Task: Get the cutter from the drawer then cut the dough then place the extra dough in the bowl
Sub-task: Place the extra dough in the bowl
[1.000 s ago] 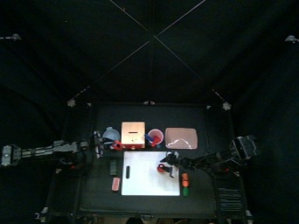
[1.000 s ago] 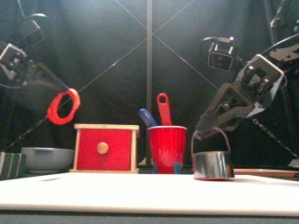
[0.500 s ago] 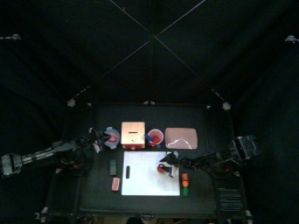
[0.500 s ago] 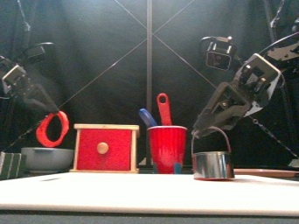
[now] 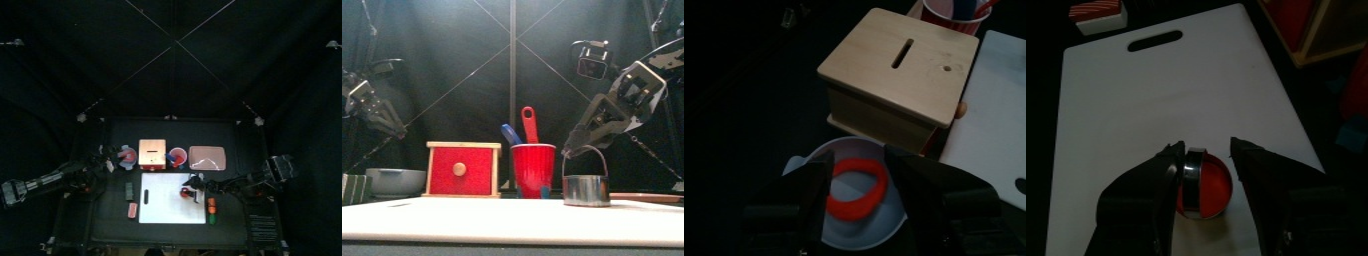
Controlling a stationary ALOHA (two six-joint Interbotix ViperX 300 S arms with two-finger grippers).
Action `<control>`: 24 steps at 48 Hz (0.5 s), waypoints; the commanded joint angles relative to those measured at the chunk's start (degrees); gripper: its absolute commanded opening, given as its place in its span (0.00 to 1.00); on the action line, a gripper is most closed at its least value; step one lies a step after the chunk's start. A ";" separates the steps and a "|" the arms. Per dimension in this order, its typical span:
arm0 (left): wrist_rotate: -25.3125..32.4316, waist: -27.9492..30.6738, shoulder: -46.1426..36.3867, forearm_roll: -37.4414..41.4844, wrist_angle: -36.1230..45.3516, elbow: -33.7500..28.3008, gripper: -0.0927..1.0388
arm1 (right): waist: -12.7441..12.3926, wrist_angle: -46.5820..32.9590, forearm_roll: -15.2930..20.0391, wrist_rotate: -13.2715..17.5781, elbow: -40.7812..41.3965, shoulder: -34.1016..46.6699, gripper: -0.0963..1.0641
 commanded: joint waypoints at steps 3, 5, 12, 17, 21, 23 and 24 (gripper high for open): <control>0.00 0.18 0.09 -0.18 -0.35 -0.70 0.82 | -0.79 -0.18 -0.35 -0.18 -1.05 -1.76 0.77; 0.09 0.18 0.09 -0.18 -0.35 -0.70 0.82 | -0.97 -0.18 -0.53 -0.18 -1.05 -1.76 0.77; 0.09 0.09 0.09 -0.18 -0.35 -0.70 0.82 | -1.23 -0.18 -2.20 0.26 -1.23 -1.76 0.77; 0.00 0.09 0.09 -0.26 -0.35 -0.70 0.82 | -1.41 -0.18 -2.72 0.26 -1.32 -1.76 0.77; 0.09 0.09 0.09 -0.53 -0.09 -0.70 0.82 | -1.76 -0.18 -2.90 0.35 -1.32 -1.76 0.77; 0.09 0.09 0.09 -0.53 -0.09 -0.70 0.82 | -1.76 -0.18 -2.90 0.35 -1.41 -1.76 0.77; 0.09 0.09 0.09 -0.53 -0.09 -0.70 0.82 | -1.76 -0.18 -2.90 0.35 -1.49 -1.76 0.77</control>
